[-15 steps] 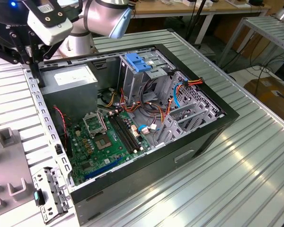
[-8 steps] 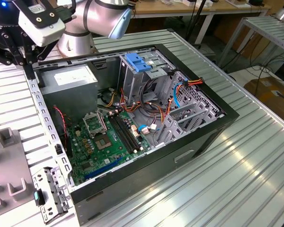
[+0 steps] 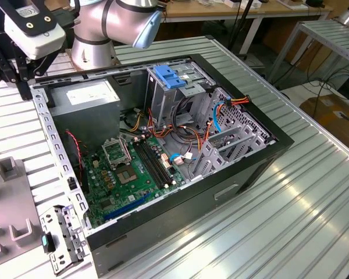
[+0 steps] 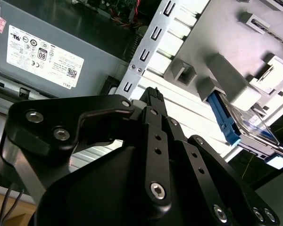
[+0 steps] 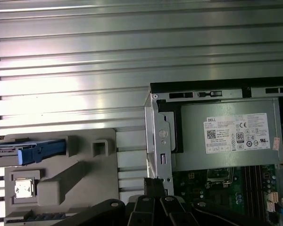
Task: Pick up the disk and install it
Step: 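Reach for the disk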
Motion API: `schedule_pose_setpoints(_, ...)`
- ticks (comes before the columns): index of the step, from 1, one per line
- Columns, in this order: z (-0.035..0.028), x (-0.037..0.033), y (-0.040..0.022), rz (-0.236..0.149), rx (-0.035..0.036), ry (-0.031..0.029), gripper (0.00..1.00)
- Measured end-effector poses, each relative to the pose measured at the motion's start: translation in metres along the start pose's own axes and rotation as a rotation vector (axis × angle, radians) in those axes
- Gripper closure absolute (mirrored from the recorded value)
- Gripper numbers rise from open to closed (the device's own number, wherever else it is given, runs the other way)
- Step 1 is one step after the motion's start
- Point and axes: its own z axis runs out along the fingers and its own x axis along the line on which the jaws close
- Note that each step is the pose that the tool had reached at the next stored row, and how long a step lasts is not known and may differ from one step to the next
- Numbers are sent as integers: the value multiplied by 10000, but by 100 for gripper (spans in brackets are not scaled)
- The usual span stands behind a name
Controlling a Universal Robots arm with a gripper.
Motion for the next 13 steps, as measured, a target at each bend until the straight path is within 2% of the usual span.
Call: schedule_pose_setpoints(13,-5,203,-15,0,1,0,89)
